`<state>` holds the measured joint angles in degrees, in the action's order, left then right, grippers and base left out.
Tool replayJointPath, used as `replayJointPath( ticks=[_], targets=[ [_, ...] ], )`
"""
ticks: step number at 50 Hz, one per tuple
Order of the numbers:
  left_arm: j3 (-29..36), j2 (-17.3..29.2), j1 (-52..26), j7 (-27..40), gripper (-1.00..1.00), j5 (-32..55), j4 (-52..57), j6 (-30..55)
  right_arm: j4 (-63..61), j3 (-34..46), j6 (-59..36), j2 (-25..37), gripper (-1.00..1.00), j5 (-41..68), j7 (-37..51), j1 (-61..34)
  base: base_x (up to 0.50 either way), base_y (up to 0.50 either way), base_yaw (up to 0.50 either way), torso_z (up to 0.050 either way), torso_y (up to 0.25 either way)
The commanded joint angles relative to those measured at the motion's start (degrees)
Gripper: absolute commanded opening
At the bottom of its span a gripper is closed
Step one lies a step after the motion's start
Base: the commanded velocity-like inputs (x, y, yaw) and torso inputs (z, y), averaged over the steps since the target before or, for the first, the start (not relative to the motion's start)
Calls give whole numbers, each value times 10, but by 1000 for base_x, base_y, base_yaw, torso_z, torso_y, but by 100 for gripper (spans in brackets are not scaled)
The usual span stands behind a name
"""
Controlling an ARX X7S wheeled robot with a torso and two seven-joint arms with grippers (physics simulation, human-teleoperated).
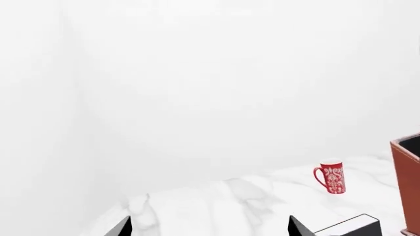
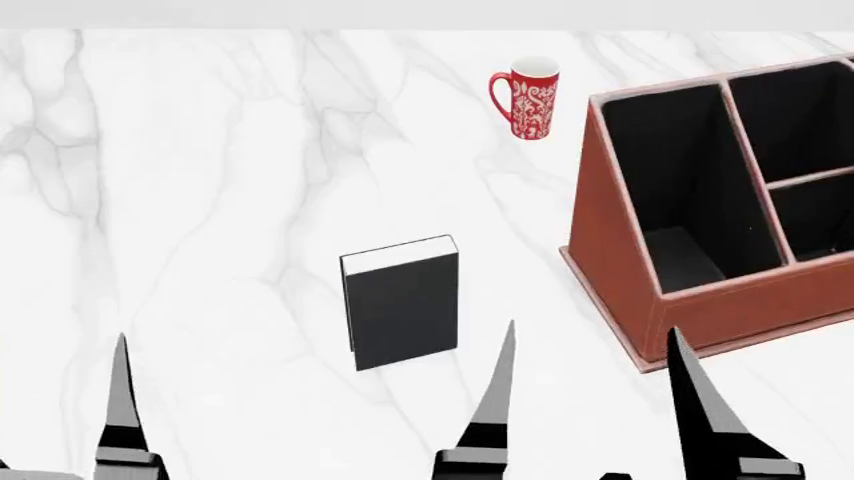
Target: Pick up the book and place it in the left compartment of the caddy.
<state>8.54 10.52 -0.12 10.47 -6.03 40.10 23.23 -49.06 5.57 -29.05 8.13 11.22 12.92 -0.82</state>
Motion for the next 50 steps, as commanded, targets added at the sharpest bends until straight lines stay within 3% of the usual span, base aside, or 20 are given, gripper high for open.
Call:
replayJointPath(
  ticks=[1,4,7,12,14,15,21,29,38,50],
  targets=[
    [13,12,-12,-2,100,-26,125,76,-109,6,-69,40,100,72,68,-39,0,0,0,0,0],
    [15,17,-8,-2,100,-34,135,91,-108,20,-38,83,100,106,116,-29,0,0,0,0,0],
    [-3,14,5,-3,100,-15,147,91,-104,10,-37,86,100,123,123,-29,0,0,0,0,0],
    [8,23,30,8,100,-58,191,127,-103,14,-26,97,100,130,135,-28,0,0,0,0,0],
    [-30,-37,50,-52,100,-129,199,114,-103,15,-23,100,100,132,138,-26,0,0,0,0,0],
    [-88,-103,62,-108,100,-157,199,67,-104,16,-22,102,100,132,141,-27,0,0,0,0,0],
    [-167,-105,112,-74,100,-102,199,-1,-105,18,-15,114,100,144,152,-28,0,0,0,0,0],
    [-209,-105,166,-62,100,-106,199,-65,-107,27,12,155,100,180,198,-36,0,0,0,0,0],
    [-329,-105,280,-33,100,-33,199,-161,-105,47,48,192,100,197,233,-39,0,0,0,0,0],
    [-360,-105,334,-28,100,-3,199,-217,-103,55,78,227,100,220,270,-45,0,0,0,0,0]
  ],
)
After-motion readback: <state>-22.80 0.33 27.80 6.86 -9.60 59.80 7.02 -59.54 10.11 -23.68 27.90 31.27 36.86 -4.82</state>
